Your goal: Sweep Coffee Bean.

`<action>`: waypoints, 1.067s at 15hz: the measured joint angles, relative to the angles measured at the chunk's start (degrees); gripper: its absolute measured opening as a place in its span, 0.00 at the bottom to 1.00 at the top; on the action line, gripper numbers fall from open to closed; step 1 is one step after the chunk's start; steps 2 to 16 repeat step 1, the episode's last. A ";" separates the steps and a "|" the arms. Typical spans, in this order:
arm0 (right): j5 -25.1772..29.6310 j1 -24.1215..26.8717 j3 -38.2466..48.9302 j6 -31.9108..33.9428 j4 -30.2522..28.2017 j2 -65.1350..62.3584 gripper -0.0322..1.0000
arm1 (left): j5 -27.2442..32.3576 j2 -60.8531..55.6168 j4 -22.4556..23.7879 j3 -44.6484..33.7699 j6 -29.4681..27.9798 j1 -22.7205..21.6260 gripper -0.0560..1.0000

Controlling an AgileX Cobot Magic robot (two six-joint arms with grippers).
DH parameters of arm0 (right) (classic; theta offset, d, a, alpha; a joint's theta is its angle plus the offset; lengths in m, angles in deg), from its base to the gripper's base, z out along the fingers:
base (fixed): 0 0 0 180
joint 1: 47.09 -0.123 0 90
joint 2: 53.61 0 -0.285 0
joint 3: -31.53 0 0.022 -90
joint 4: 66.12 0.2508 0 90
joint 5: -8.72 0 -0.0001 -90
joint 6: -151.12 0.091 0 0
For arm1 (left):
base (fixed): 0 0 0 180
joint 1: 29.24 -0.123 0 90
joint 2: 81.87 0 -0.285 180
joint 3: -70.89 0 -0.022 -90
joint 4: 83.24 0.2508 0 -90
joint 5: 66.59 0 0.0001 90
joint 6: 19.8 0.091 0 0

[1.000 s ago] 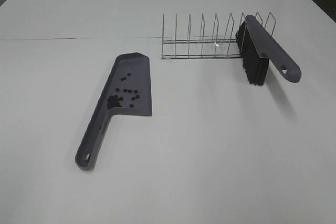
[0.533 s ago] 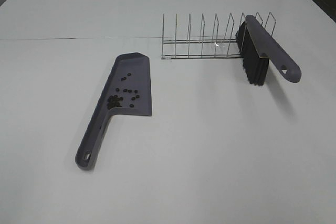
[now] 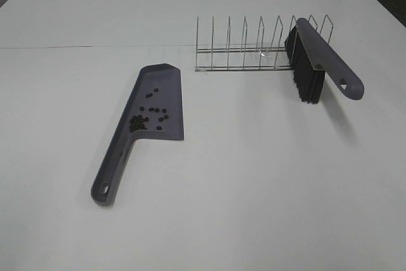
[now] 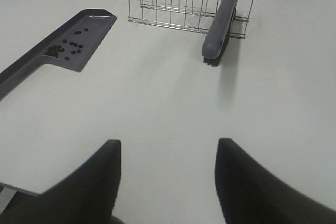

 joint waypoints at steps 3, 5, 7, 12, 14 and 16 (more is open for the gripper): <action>0.00 0.00 0.00 0.00 0.00 0.00 0.46 | 0.00 0.00 0.00 0.00 0.00 0.00 0.63; 0.00 0.00 0.00 0.00 0.00 0.00 0.46 | 0.00 0.00 0.00 0.00 0.00 0.00 0.63; 0.00 0.00 0.00 0.00 0.00 0.00 0.46 | 0.00 0.00 0.00 0.00 0.00 0.00 0.63; 0.00 0.00 0.00 0.00 0.00 0.00 0.46 | 0.00 0.00 0.00 0.00 0.00 0.00 0.63; 0.00 0.00 0.00 0.00 0.00 0.00 0.46 | 0.00 0.00 0.00 0.00 0.00 0.00 0.63; 0.00 0.00 0.00 0.00 0.00 0.00 0.46 | 0.00 0.00 0.00 0.00 0.00 0.00 0.63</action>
